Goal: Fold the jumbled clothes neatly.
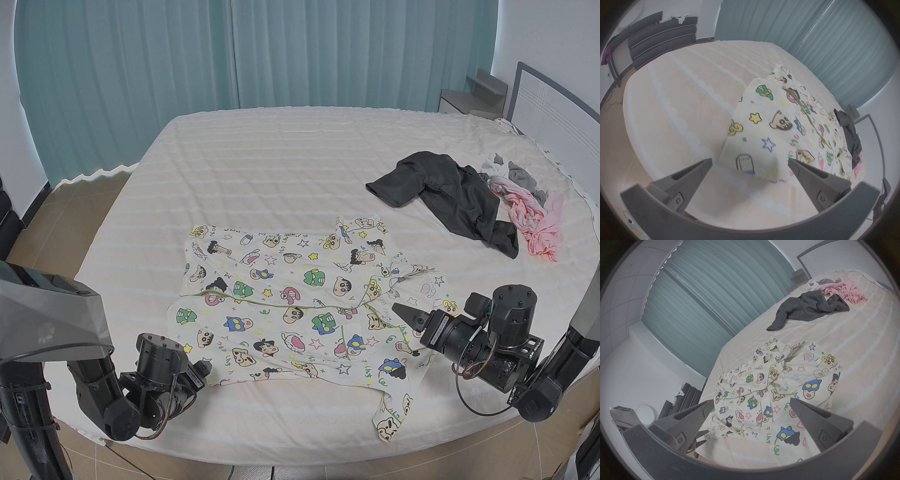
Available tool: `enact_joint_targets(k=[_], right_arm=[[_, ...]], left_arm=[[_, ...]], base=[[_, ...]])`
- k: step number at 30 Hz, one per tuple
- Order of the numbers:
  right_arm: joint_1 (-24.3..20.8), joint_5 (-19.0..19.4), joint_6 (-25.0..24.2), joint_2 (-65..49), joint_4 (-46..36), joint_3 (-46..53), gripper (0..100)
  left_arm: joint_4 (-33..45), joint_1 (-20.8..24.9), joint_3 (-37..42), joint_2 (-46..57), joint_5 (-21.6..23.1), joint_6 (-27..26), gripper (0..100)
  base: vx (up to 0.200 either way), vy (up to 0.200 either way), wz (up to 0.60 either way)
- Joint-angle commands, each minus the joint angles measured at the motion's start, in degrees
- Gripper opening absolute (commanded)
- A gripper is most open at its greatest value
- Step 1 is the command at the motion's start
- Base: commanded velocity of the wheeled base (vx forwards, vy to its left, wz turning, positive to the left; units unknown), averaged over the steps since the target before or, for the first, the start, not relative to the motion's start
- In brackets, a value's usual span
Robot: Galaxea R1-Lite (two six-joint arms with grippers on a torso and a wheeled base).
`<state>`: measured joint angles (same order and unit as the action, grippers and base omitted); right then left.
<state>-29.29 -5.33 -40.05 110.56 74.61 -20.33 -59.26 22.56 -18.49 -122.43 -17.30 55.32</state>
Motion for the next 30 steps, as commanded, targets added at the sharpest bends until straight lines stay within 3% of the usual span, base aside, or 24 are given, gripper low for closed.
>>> enact_joint_targets(k=[1,10,11,21,25,30], right_arm=[[-0.1,0.0,0.3,0.1,0.9,0.6,100],[-0.1,0.0,0.3,0.4,1.8,0.7,100],[-0.1,0.0,0.3,0.4,1.8,0.6,100],[0.0,0.1,0.3,0.5,1.7,0.7,100],[0.0,0.1,0.4,0.4,1.7,0.9,100],[0.4,0.2,1.2,-0.1,1.3,2.3,100]], left_arm=[[-0.2,-2.7,-3.2,-4.5,-0.4,0.0,100],[0.1,-2.3,-6.6,-4.6,-0.4,-0.1,100],[0.2,-2.0,-6.6,-4.6,-0.4,-0.1,0],[0.2,-3.2,-4.8,-4.2,-0.6,-0.5,0],[0.2,-4.9,-2.3,-1.6,-0.5,-4.0,0],[0.2,-5.3,0.7,1.9,-0.5,-4.3,0]], base=[[0.0,0.0,0.0],[0.0,0.0,0.0],[0.0,0.0,0.0],[0.0,0.0,0.0],[0.0,0.0,0.0],[0.0,0.0,0.0]])
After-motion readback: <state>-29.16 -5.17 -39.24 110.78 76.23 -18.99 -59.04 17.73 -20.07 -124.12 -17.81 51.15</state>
